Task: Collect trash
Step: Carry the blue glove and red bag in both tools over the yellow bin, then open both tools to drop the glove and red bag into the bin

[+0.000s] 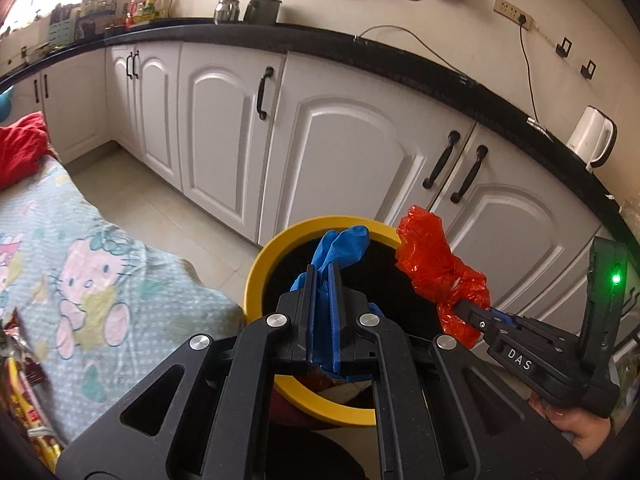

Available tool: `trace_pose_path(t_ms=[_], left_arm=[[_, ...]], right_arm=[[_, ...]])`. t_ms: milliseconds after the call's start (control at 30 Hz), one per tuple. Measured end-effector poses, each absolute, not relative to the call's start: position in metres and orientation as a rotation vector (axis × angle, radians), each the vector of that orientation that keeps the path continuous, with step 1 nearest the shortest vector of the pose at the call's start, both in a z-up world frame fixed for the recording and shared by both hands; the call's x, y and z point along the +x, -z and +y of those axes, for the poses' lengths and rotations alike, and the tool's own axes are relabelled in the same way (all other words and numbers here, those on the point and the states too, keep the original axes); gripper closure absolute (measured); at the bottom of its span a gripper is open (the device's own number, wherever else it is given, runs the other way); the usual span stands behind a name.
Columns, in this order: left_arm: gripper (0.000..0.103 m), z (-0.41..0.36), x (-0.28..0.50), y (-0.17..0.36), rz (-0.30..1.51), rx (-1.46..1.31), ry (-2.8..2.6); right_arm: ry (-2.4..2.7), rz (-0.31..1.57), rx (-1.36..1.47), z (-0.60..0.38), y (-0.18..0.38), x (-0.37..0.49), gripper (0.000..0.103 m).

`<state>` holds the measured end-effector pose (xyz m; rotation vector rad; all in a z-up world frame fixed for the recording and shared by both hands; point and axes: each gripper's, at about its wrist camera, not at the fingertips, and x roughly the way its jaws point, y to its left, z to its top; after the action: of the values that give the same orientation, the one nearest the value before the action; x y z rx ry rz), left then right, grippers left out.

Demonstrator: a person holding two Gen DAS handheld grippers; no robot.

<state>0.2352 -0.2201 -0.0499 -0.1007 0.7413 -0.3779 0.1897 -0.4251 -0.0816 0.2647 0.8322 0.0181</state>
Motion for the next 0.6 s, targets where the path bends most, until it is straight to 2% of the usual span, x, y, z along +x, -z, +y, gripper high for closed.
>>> trace_pose_path(t_ms=[433, 533, 600], left_arm=[[0.100, -0.234, 0.255, 0.080, 0.822, -0.114, 0.400], [0.097, -0.236, 0.257, 0.084, 0.830, -0.120, 0.398], [0.091, -0.235, 0.258, 0.083, 0.832, -0.124, 0.395]], right_arm=[[-0.008, 0.850, 0.260, -0.423, 0.086, 0.194, 0.084], [-0.003, 0.848, 0.273, -0.426, 0.086, 0.194, 0.080], [0.001, 0.847, 0.278, -0.427, 0.087, 0.193, 0.076]])
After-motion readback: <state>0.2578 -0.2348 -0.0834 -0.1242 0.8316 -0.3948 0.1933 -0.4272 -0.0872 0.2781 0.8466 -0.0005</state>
